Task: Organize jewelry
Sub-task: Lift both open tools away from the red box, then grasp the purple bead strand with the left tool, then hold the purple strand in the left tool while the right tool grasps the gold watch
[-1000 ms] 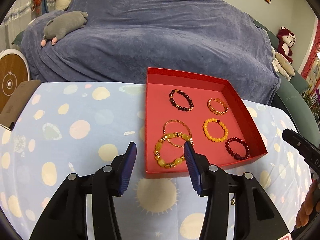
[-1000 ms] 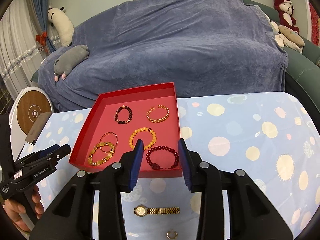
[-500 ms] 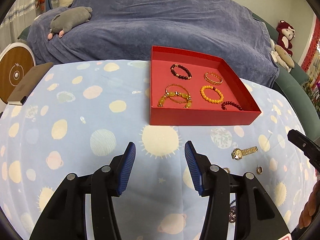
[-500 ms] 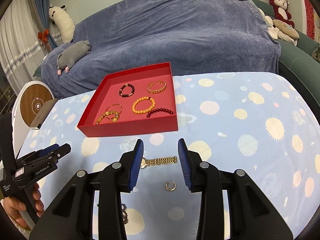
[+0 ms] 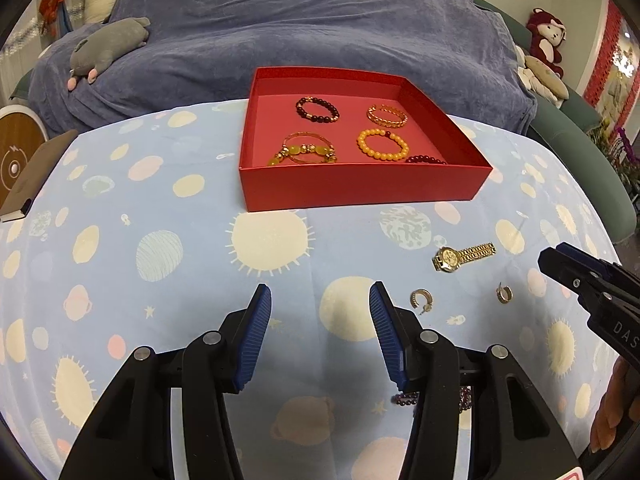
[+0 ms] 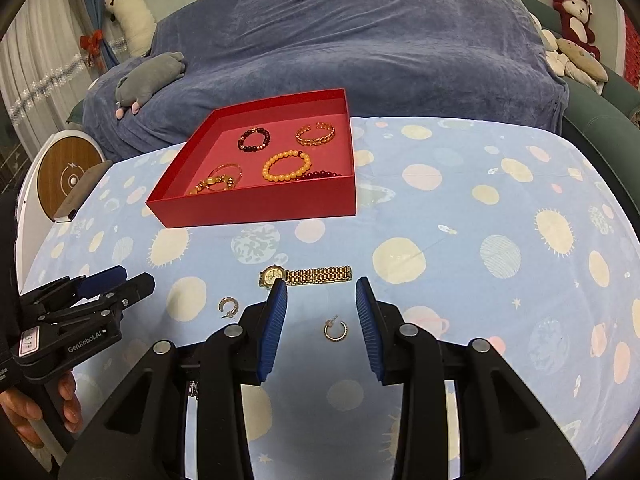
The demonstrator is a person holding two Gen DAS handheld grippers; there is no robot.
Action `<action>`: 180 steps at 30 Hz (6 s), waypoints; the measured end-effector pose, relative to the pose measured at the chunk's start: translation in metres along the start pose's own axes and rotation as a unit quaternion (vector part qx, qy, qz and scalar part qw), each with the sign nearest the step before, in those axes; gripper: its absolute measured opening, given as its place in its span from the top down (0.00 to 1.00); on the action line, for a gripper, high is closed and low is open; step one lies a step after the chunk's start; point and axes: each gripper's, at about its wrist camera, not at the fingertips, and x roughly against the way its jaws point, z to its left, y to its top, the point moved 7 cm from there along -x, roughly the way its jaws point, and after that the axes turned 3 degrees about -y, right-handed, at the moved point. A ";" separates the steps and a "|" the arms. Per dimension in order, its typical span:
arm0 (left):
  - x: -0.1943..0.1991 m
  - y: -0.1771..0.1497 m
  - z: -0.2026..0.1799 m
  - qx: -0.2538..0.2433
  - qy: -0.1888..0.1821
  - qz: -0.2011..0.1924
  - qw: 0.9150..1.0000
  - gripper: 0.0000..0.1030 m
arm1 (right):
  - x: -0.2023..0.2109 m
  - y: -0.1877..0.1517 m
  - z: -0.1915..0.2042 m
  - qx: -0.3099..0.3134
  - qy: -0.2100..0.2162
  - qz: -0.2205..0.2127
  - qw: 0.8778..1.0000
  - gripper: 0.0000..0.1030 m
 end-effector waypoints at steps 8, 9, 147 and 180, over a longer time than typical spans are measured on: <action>-0.005 -0.012 -0.015 -0.020 0.004 0.014 1.000 0.52 | 0.004 -0.008 -0.001 0.007 -0.001 0.006 1.000 0.67; -0.004 -0.013 -0.016 -0.021 0.006 0.015 1.000 0.52 | 0.004 -0.009 -0.001 0.008 -0.002 0.007 1.000 0.67; -0.021 -0.035 0.005 0.011 -0.042 0.051 0.998 0.93 | -0.059 -0.031 0.045 0.085 0.034 0.093 0.991 0.79; 0.005 -0.011 -0.003 0.015 -0.078 0.018 0.997 0.95 | -0.028 0.016 0.055 0.025 0.061 0.041 0.997 0.79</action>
